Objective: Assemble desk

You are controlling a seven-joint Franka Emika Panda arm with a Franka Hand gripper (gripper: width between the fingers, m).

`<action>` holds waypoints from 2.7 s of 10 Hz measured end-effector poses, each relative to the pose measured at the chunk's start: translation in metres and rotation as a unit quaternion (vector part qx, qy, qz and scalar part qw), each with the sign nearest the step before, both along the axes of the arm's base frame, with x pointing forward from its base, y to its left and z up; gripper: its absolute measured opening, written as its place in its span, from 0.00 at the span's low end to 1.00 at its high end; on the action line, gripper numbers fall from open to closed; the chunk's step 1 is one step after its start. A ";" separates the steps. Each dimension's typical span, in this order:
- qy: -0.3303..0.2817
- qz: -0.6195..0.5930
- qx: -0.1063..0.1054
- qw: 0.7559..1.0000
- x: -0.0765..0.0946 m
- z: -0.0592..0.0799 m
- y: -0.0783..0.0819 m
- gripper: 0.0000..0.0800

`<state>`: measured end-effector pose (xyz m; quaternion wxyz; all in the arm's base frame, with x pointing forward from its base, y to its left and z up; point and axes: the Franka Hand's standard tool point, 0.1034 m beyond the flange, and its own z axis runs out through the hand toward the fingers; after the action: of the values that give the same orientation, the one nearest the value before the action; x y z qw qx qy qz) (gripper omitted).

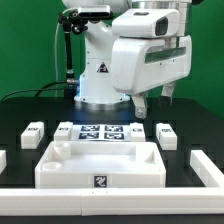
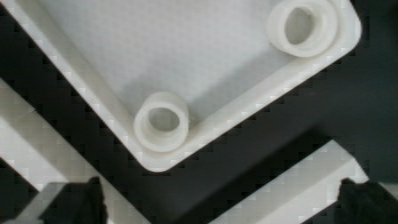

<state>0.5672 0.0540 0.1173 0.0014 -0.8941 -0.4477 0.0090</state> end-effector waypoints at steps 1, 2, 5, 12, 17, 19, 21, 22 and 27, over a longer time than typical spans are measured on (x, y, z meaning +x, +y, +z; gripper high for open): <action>-0.001 0.029 0.000 1.000 -0.004 -0.001 -0.007 0.81; 0.004 0.062 0.000 0.998 -0.016 -0.004 -0.016 0.81; 0.016 0.210 0.004 0.977 -0.065 -0.022 -0.042 0.81; -0.009 0.305 0.019 0.952 -0.085 -0.063 -0.077 0.81; -0.006 0.279 0.028 0.960 -0.103 -0.110 -0.076 0.81; -0.006 0.278 0.028 0.960 -0.103 -0.110 -0.078 0.66; -0.005 0.278 0.028 0.960 -0.103 -0.110 -0.078 0.48; -0.005 0.278 0.028 0.960 -0.103 -0.110 -0.078 0.31; -0.006 0.278 0.027 0.960 -0.103 -0.110 -0.079 0.06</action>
Offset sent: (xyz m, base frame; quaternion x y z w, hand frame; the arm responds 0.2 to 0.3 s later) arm -0.0767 -0.0236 -0.0182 0.0165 0.0360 -0.2580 0.9653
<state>0.4645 -0.0245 0.0076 0.0205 -0.7343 -0.6785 -0.0089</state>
